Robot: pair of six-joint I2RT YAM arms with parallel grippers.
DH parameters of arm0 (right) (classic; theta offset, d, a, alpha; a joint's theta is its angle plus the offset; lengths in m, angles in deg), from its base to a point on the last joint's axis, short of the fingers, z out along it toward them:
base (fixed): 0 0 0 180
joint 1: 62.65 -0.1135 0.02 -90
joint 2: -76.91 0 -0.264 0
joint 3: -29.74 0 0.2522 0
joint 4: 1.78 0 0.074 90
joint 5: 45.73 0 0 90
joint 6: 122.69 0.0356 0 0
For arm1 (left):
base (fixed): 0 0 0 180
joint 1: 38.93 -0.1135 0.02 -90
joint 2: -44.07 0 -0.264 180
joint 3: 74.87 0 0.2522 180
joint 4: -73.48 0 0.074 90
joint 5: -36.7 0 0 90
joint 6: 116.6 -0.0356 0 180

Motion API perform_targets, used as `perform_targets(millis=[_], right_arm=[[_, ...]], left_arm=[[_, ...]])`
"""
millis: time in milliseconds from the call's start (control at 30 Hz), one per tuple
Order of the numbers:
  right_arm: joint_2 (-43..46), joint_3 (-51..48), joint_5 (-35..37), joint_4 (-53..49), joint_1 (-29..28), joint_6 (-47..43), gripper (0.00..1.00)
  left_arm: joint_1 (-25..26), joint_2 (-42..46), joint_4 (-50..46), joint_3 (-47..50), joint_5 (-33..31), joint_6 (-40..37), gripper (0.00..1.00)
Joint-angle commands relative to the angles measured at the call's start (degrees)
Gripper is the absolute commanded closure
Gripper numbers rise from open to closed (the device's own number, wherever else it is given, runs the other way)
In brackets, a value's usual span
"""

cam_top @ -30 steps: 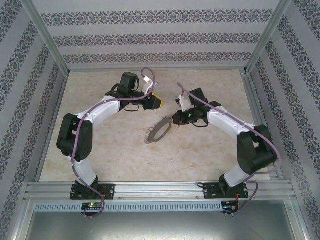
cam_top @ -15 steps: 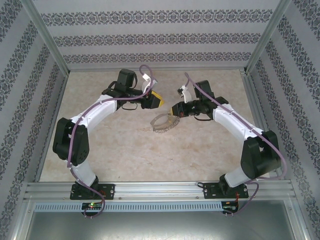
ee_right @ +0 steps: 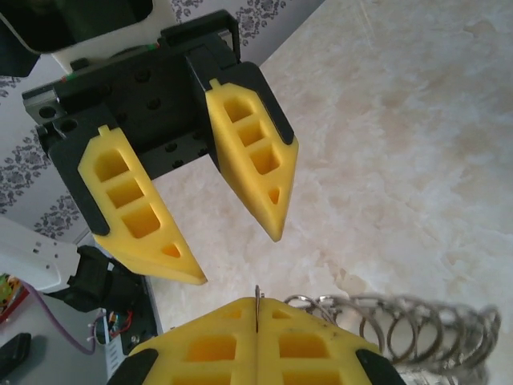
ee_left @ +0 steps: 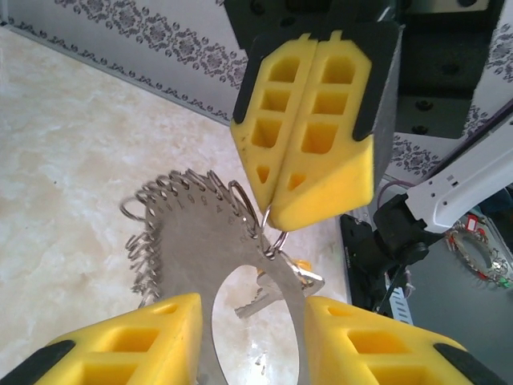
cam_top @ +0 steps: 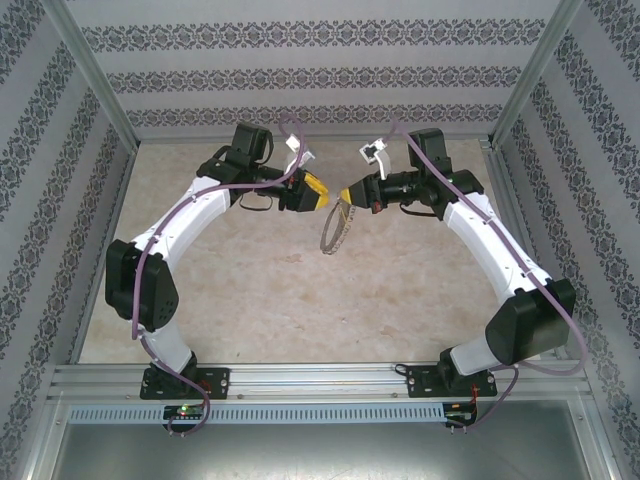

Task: Put the keys on the keyring

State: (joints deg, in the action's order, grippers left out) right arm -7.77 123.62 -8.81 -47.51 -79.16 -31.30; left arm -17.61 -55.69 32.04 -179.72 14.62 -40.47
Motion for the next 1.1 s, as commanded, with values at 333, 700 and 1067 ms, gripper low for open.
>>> perform_targets(millis=[333, 700, 1067], right_arm=[[-0.6, 2.7, -5.6, -2.8, 0.5, -8.7, 1.00], [-2.8, 4.2, -5.5, -2.4, -0.5, -8.9, 1.00], [-3.5, 4.4, -5.5, -2.2, -1.6, -9.1, 1.00]], left_arm=[[0.2, -7.1, -21.6, -13.8, 13.8, -14.9, 0.74], [1.4, -9.5, -23.8, -15.2, 14.0, -16.1, 0.74], [2.0, -11.0, -23.9, -16.7, 13.6, -16.1, 0.74]])
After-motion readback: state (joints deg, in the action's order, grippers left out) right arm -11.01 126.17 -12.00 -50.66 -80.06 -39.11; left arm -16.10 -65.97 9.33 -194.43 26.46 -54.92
